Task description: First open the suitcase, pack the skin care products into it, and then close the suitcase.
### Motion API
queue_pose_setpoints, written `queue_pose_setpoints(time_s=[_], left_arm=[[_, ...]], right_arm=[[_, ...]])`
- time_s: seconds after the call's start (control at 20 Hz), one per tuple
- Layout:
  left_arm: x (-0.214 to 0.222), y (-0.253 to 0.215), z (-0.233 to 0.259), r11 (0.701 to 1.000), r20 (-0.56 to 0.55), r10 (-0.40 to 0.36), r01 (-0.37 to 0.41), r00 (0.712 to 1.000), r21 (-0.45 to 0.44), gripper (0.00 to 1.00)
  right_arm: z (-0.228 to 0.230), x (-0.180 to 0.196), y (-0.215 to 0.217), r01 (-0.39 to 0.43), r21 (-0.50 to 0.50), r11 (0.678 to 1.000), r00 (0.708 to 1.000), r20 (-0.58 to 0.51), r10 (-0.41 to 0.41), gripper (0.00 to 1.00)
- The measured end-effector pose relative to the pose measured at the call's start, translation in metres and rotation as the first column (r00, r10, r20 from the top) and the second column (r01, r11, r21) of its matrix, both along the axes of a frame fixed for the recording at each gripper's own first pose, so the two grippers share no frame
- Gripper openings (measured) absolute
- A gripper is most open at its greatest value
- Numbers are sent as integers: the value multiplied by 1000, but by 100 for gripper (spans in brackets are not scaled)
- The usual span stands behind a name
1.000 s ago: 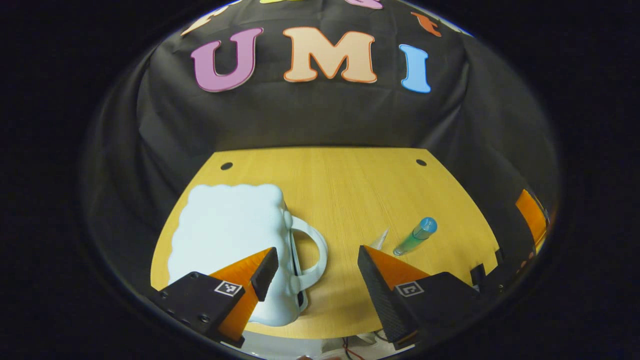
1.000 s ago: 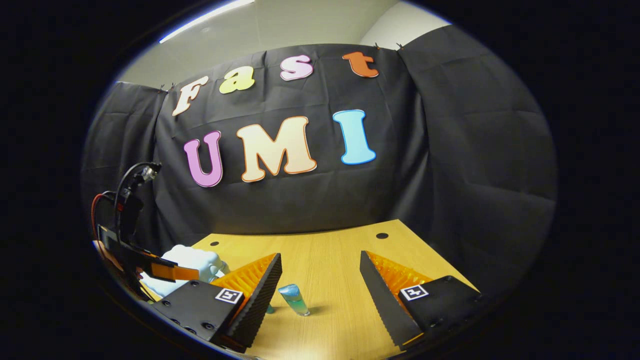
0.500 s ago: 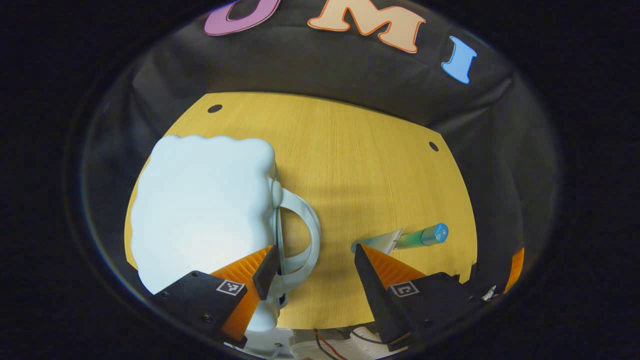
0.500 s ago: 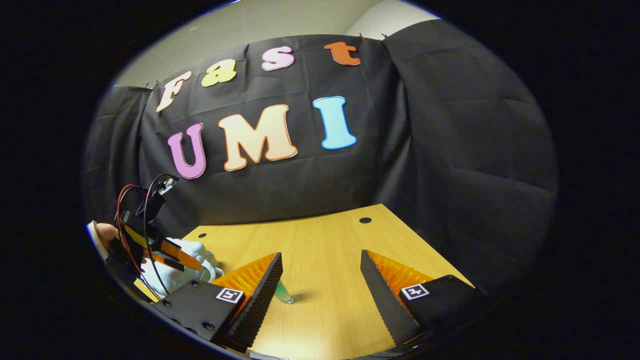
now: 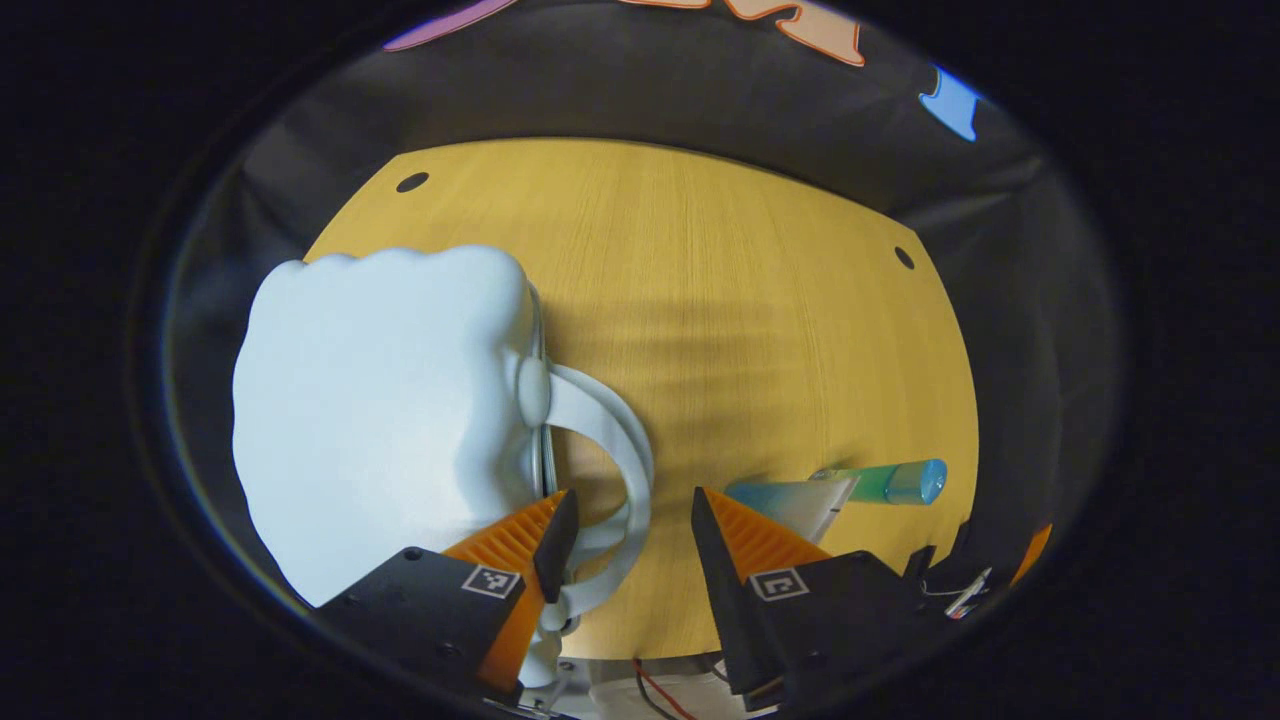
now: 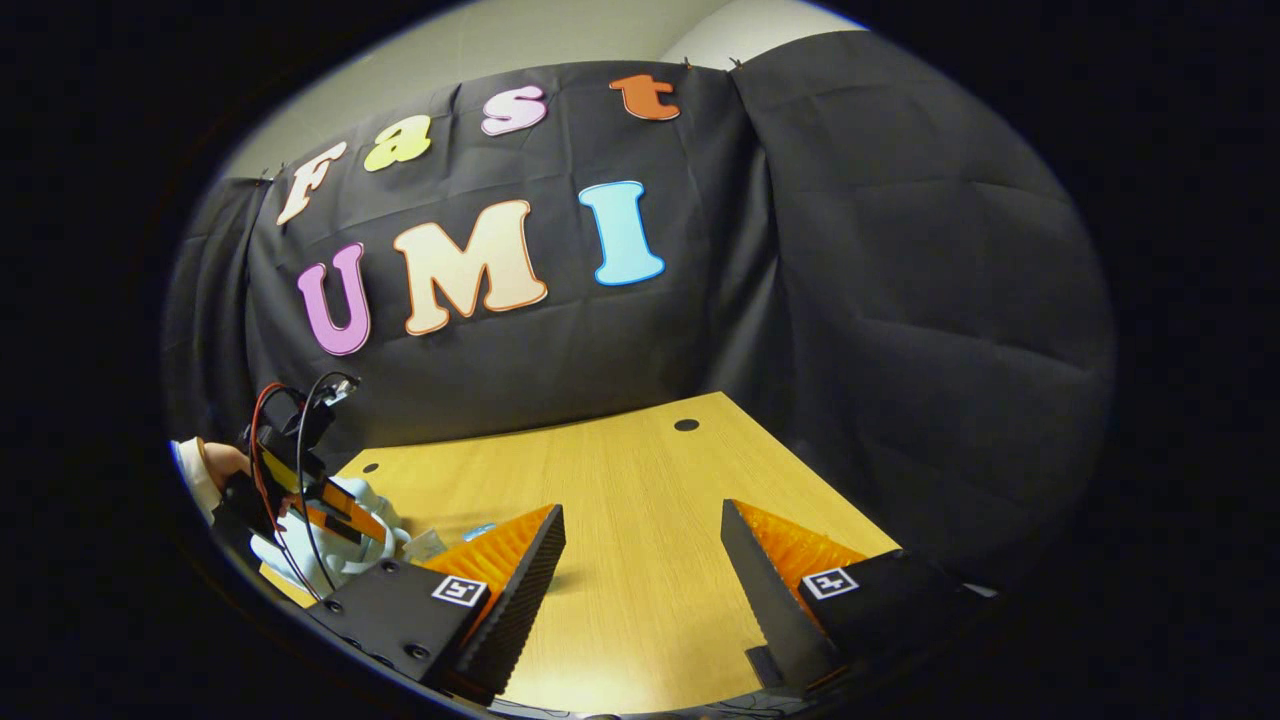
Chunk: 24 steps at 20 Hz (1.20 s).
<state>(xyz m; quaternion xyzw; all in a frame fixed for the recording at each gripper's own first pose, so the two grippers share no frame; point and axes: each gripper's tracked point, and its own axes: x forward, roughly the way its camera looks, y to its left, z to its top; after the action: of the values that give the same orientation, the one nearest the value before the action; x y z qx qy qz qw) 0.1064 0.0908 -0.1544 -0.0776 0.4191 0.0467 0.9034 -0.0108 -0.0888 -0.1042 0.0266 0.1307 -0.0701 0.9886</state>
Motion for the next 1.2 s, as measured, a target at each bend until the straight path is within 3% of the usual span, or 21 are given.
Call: queue_pose_setpoints(time_s=[0.05,0.25,0.4,0.55,0.7,0.75,0.8,0.95,1.2], left_arm=[[2,0,-3,1000,-16,0,0,1000,2,68],[6,1,-17,1000,-66,16,-16,998,1,52],[6,2,-29,1000,-104,22,-21,994,9,48],[9,4,-38,999,-135,31,-30,990,12,30],[11,2,-46,999,-159,33,-31,987,14,23],[12,1,-49,999,-169,32,-30,985,15,16],[12,2,-52,999,-180,35,-31,983,25,12],[14,3,-55,998,-190,15,-5,982,56,7],[13,0,-51,999,-173,7,-1,985,32,0]], right_arm=[[-2,-2,-2,2,-5,1000,1000,-4,-2,98],[-8,-1,-7,11,-4,1000,1000,-20,-11,98],[-11,0,-13,23,6,1000,999,-28,-23,98],[-15,2,-18,32,10,999,999,-35,-31,98],[-18,1,-23,34,9,999,998,-45,-34,98],[-19,2,-24,33,8,999,998,-48,-33,95],[-20,3,-24,32,6,999,998,-52,-31,98],[-23,5,-26,29,3,1000,998,-61,-29,98],[-27,8,-29,18,6,1000,997,-70,-18,98]])
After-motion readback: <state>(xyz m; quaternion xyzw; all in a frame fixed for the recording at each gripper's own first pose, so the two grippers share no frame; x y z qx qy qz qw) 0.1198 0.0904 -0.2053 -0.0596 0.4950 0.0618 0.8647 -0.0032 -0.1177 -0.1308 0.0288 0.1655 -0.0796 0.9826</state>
